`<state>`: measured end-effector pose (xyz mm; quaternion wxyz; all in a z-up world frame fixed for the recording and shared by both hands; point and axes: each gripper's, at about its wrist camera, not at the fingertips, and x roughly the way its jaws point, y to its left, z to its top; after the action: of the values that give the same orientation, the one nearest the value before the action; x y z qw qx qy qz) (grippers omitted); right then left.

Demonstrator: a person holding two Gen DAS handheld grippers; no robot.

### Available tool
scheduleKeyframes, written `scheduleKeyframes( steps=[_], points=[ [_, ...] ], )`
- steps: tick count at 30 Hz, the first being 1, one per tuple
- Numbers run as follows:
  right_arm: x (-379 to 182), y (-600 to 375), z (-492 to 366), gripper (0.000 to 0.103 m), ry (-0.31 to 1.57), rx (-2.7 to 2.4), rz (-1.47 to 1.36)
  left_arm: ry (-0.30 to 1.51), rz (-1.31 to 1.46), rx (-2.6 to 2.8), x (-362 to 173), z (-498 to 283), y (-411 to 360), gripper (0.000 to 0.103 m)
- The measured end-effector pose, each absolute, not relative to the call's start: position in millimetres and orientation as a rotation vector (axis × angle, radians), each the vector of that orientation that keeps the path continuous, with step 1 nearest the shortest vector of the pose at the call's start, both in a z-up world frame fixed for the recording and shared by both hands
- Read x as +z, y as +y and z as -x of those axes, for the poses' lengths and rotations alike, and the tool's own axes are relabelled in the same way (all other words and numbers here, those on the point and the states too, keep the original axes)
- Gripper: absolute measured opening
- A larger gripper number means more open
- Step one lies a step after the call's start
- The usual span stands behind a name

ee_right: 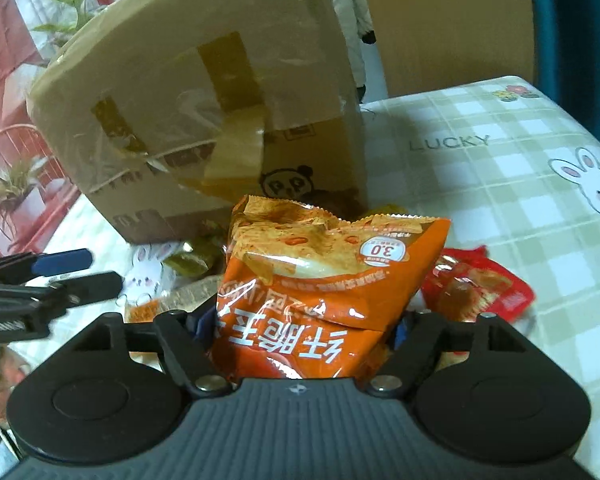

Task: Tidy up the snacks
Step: 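Grasp the wafer bar with left gripper while right grasps orange chip bag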

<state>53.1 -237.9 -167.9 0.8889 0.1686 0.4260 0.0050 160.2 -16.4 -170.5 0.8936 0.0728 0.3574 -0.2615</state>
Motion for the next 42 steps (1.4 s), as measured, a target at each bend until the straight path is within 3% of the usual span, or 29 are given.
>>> scheduleKeyframes(
  steps=[7,9,10,16,23,26,42],
  points=[
    [-163.5,-251.7,-33.6,0.077,0.886,-0.038,-0.377,0.799,-0.189,-0.636,-194.0,-171.9,-46.1,0.079],
    [-161.8,-254.6,-30.5,0.077,0.881,-0.042,-0.378,0.834,-0.184,-0.666,-200.7,-173.6,-52.2,0.073],
    [-161.2,-256.1,-29.9,0.077,0.878,-0.044,-0.379,0.842,-0.2,-0.666,-203.6,-172.6,-55.0,0.064],
    [-157.0,-255.7,-26.6,0.077,0.863,-0.034,-0.368,0.851,-0.197,-0.64,-208.1,-158.5,-51.4,0.049],
    [-155.9,-245.5,-24.7,0.077,0.861,-0.009,-0.332,0.859,-0.197,-0.593,-216.6,-150.9,-53.0,0.047],
    [-154.4,-244.2,-21.0,0.077,0.856,-0.009,-0.329,0.861,-0.184,-0.595,-214.3,-153.0,-57.3,0.039],
    [-118.9,-239.8,14.9,0.076,0.743,-0.038,-0.256,0.682,-0.047,-0.439,-153.8,-93.4,16.3,0.038]
  ],
)
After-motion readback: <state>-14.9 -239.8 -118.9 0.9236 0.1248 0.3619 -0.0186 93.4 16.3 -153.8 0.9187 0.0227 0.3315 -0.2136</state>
